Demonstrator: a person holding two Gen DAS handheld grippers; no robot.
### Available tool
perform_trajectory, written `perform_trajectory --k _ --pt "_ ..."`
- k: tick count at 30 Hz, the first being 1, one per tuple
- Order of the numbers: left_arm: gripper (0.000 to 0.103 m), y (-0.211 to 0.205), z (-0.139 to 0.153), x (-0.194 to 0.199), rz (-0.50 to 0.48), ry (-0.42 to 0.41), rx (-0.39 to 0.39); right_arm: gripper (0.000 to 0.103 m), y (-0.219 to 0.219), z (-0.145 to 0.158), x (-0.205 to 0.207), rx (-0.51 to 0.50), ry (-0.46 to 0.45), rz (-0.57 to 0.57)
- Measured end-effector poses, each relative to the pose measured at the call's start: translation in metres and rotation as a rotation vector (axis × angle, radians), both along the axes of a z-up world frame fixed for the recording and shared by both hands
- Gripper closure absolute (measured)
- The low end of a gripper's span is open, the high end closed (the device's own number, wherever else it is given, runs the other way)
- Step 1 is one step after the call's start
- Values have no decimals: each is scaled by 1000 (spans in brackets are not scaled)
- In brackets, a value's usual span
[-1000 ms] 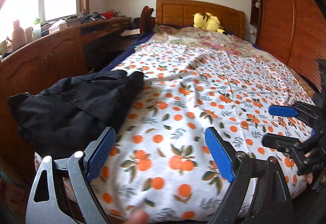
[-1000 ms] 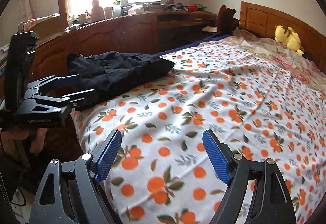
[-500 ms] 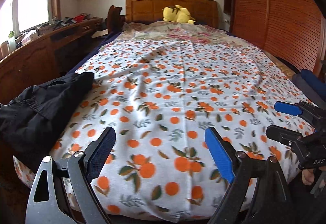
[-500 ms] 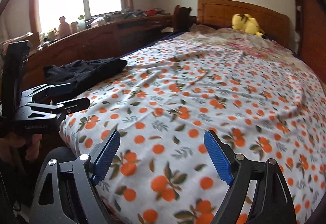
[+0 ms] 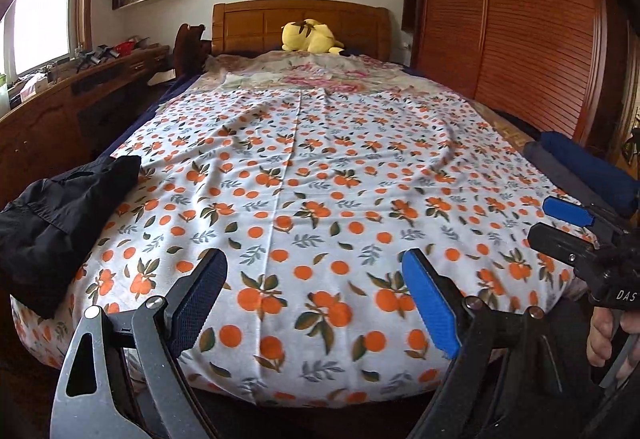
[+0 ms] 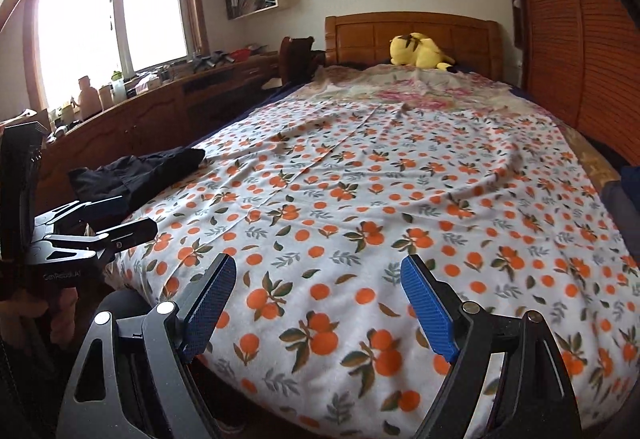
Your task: Fold large clothes
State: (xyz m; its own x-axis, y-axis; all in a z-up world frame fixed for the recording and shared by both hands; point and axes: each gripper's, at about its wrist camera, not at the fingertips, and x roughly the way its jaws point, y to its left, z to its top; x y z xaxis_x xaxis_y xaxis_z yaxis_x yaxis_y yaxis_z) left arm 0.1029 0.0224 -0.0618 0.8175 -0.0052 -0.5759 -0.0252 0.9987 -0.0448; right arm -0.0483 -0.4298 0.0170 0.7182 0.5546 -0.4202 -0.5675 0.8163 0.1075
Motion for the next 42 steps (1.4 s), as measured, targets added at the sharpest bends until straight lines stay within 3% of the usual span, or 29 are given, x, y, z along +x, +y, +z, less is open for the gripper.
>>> perform_trajectory --k 19,35,42 --pt "13 -38 84 -40 -31 -188 24 17 -49 43 -71 114 -153 -90" --pt "13 -34 115 -67 12 -301 61 17 -83 54 -103 136 -247 -223" --pt "13 -26 109 -63 32 -288 55 17 -71 49 -107 118 -253 -230"
